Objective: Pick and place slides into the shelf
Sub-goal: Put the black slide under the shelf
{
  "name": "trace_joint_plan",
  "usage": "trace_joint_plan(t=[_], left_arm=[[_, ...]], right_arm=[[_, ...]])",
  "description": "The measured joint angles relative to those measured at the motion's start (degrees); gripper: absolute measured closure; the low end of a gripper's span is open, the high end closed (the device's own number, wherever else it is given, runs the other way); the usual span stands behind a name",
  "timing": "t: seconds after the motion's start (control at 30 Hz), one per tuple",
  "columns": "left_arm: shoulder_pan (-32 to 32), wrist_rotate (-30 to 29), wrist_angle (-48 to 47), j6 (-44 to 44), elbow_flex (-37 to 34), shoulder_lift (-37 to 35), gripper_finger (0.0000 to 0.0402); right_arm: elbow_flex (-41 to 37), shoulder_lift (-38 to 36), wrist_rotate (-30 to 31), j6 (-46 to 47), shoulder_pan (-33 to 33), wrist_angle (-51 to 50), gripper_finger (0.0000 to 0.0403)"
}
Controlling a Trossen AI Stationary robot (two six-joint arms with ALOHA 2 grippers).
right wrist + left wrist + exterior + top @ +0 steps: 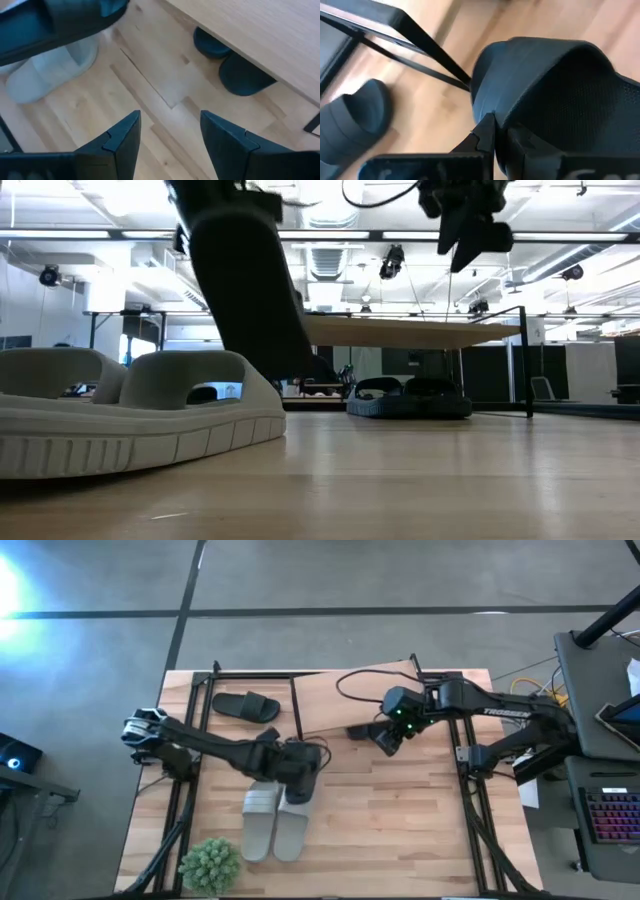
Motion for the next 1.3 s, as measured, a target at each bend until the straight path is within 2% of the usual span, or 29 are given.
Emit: trace_joint_plan(t=[0.17,0.33,0.53,0.63,0.77,0.9,1.13,1.3], left_arm=[[4.9,-2.3,1.2,4.1,0.1,1.3,0.0402],[8.0,-4.9,-0.3,4.4,0.0,0.7,0.0401],[8.4,-2.5,-2.8,4.0,-0.1,0.4,0.0401],[6.0,-1.0,1.4,5.8,-0.2,0.4,0.0401],[3.7,1.2,12.8,13.2,-0.2,0.3,0.0401],[5.5,-2.8,14.5,14.9,0.1,1.6,0.0401],[11.0,-4.9,14.5,17.8,0.3,6.2,0.0401],[13.8,-14.5,15.7,22.4,1.7,11.0,0.0401]], right_arm=[[0.0,-1.6,3.7,2.4,1.9,-0.7,0.0207],[0.0,-2.0,5.3,3.8,2.4,-4.2,0.0207],[-0.1,-2.1,5.6,3.8,2.7,-6.1,0.0207],[-0.1,-2.6,5.7,3.8,3.0,-6.0,0.0207],[-0.1,-3.5,5.8,3.8,3.2,-5.9,0.0207],[-0.1,-4.2,7.8,3.8,3.2,-5.9,0.0207],[-0.1,-4.9,9.3,3.8,3.2,-6.5,0.0207],[-0.1,-5.2,10.4,3.8,3.3,-7.0,0.0207]])
